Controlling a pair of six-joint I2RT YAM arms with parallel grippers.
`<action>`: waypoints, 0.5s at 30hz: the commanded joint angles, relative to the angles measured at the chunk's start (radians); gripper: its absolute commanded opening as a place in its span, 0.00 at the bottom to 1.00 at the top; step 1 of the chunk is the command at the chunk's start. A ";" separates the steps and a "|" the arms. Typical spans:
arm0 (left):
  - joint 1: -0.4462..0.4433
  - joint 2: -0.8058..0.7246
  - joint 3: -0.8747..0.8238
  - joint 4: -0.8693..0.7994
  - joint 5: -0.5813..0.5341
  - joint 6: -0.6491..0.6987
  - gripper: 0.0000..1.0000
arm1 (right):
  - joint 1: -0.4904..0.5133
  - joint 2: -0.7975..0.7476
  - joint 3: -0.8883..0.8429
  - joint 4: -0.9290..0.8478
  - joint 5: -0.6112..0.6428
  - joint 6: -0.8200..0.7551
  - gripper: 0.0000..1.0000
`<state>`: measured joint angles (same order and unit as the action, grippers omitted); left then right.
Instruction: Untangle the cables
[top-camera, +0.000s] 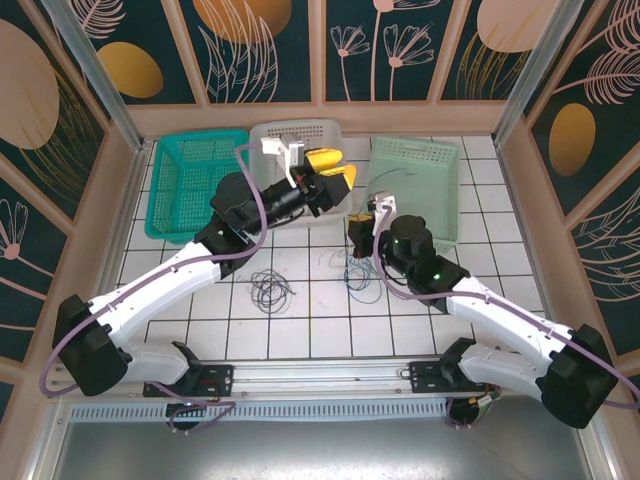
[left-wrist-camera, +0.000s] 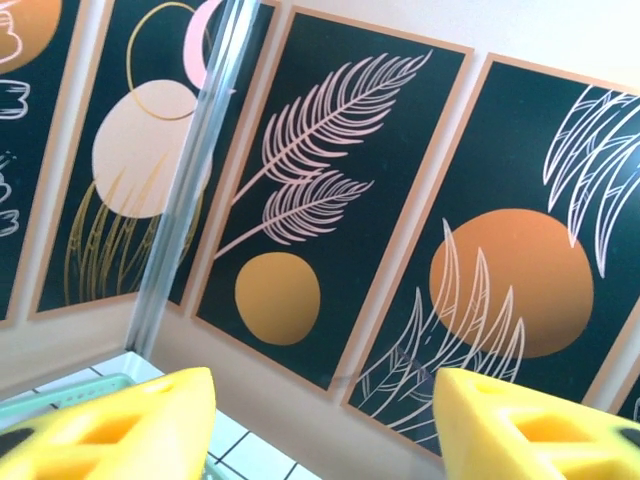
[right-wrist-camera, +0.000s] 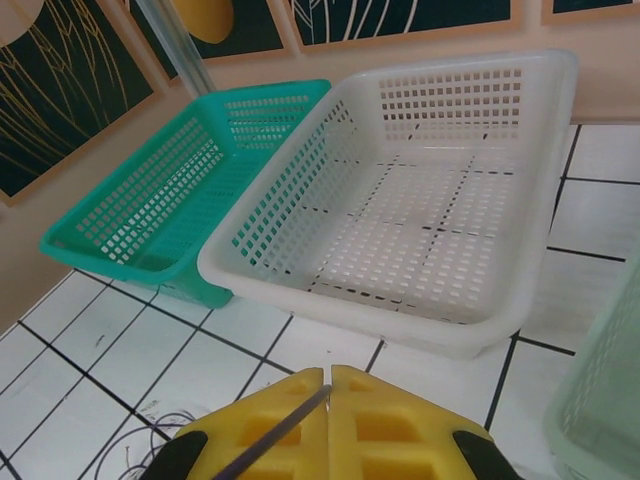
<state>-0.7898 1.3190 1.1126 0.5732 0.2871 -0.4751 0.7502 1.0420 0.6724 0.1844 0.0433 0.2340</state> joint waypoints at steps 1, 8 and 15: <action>0.005 -0.047 -0.035 -0.034 -0.073 0.042 0.85 | 0.006 -0.029 0.063 -0.034 -0.024 -0.022 0.00; 0.007 -0.104 -0.094 -0.161 -0.200 0.139 0.99 | 0.002 -0.049 0.121 -0.080 -0.023 -0.032 0.00; 0.008 -0.051 -0.212 -0.194 -0.115 0.238 0.92 | 0.002 -0.051 0.142 -0.088 -0.056 -0.019 0.00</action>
<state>-0.7868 1.2373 0.9489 0.4179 0.1318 -0.3119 0.7498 1.0100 0.7788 0.1032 0.0093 0.2153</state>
